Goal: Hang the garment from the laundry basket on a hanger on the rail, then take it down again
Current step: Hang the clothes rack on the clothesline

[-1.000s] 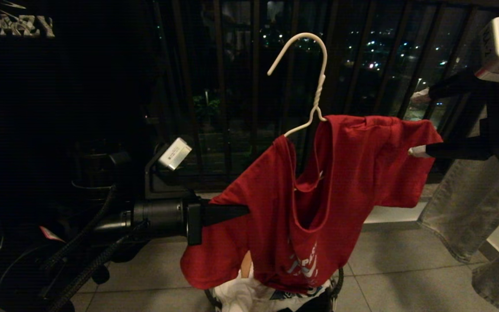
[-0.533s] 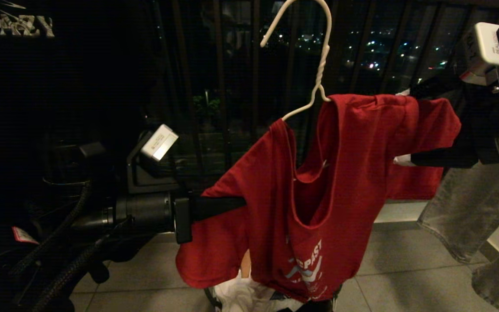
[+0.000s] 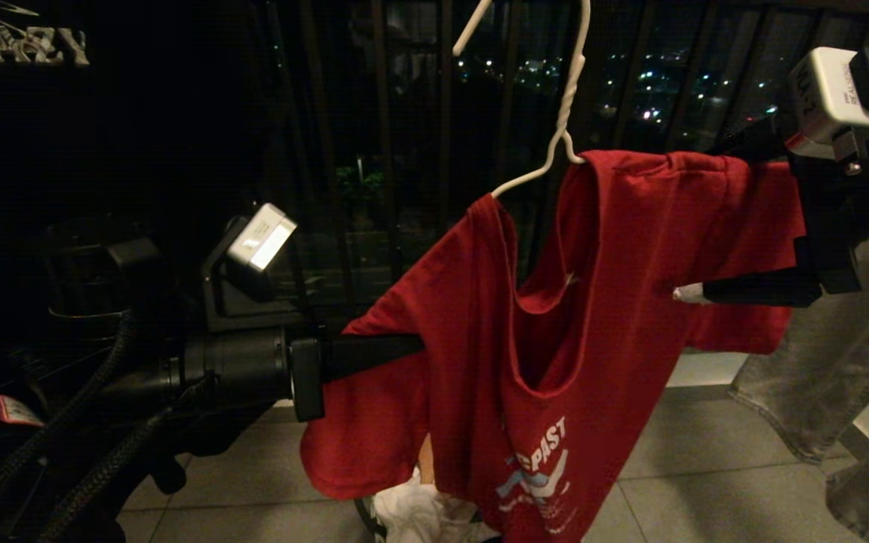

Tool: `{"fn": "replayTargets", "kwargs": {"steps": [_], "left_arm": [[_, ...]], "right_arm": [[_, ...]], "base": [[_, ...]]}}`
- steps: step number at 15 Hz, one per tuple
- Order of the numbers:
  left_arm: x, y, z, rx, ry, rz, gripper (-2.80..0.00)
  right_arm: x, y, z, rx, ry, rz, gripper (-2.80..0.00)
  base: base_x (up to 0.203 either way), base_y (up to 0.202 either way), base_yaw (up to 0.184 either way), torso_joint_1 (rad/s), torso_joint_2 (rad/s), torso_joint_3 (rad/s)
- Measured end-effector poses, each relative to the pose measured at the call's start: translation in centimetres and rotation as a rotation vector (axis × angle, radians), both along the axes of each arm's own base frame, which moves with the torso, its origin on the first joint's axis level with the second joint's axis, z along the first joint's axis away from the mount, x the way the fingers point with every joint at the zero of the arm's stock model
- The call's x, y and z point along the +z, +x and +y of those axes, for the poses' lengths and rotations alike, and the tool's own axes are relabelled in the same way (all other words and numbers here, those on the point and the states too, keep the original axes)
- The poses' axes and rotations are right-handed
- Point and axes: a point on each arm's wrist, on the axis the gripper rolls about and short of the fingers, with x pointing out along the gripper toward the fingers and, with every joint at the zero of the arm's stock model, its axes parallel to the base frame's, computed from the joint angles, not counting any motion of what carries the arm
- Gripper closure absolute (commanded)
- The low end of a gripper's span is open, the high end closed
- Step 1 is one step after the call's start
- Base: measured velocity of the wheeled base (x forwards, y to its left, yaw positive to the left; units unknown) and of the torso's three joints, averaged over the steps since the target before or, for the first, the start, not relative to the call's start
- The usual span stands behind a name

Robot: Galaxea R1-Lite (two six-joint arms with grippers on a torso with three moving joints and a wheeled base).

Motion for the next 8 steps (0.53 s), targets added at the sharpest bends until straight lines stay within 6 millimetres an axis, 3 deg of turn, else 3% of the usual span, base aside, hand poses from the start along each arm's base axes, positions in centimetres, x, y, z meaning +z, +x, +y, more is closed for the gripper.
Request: {"fn": "replayTargets", "kwargs": {"steps": [1, 2, 8], "left_arm": [[0.08, -0.03, 0.02, 0.001, -0.003, -0.004, 0.00], [0.12, -0.06, 0.04, 0.000, -0.004, -0.005, 0.00], [0.03, -0.09, 0.13, 0.007, -0.002, -0.005, 0.00]], "right_arm": [[-0.02, 0.00, 0.09, 0.004, 0.000, 0.001, -2.80], [-0.04, -0.01, 0.14, 0.006, 0.000, 0.002, 0.00], [-0.14, -0.27, 0.71, 0.030, -0.004, 0.010, 0.00]], "base": [[0.000, 0.000, 0.000, 0.000, 0.00, 0.000], [0.000, 0.000, 0.000, 0.000, 0.00, 0.000], [0.000, 0.000, 0.000, 0.000, 0.00, 0.000]]}}
